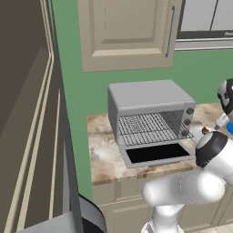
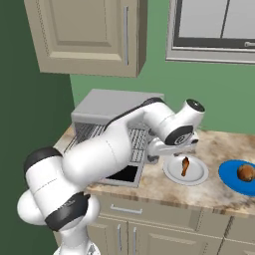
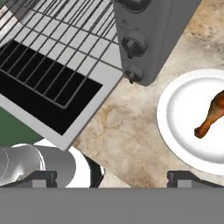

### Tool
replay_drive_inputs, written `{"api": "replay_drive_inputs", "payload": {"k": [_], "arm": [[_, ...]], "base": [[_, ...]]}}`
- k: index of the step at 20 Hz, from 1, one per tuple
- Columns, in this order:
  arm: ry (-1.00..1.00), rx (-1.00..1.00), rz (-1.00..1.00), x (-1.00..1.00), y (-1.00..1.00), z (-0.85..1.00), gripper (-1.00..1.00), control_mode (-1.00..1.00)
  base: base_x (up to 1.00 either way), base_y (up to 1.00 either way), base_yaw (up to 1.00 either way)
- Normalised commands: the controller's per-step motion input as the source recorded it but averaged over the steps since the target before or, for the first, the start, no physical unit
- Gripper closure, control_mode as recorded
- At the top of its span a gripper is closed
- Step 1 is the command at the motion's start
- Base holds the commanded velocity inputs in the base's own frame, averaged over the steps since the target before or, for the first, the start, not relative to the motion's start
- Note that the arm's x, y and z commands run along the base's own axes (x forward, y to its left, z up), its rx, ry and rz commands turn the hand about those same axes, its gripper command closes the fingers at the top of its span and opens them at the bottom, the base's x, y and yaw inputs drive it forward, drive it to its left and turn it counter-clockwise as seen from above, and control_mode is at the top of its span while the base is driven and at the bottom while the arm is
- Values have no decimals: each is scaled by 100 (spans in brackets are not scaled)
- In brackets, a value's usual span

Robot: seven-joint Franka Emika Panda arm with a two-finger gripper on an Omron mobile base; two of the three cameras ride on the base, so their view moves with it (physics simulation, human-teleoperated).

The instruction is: Open the toaster oven door. Place the bread on the bottom rack in the toaster oven and place the chicken drumstick on the top rack.

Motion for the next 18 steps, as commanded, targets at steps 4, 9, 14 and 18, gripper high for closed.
{"api": "replay_drive_inputs", "payload": {"k": [4, 9, 14, 18], "arm": [[0, -6, -6, 36, -28, -81, -100, -100], [2, -1, -5, 47, -50, -40, -100, -100], [2, 9, -5, 52, -66, -1, -100, -100], [15, 2, -3, 58, -46, -49, -100, -100]], "base": [[0, 0, 0], [0, 0, 0], [0, 0, 0], [0, 0, 0]]}}
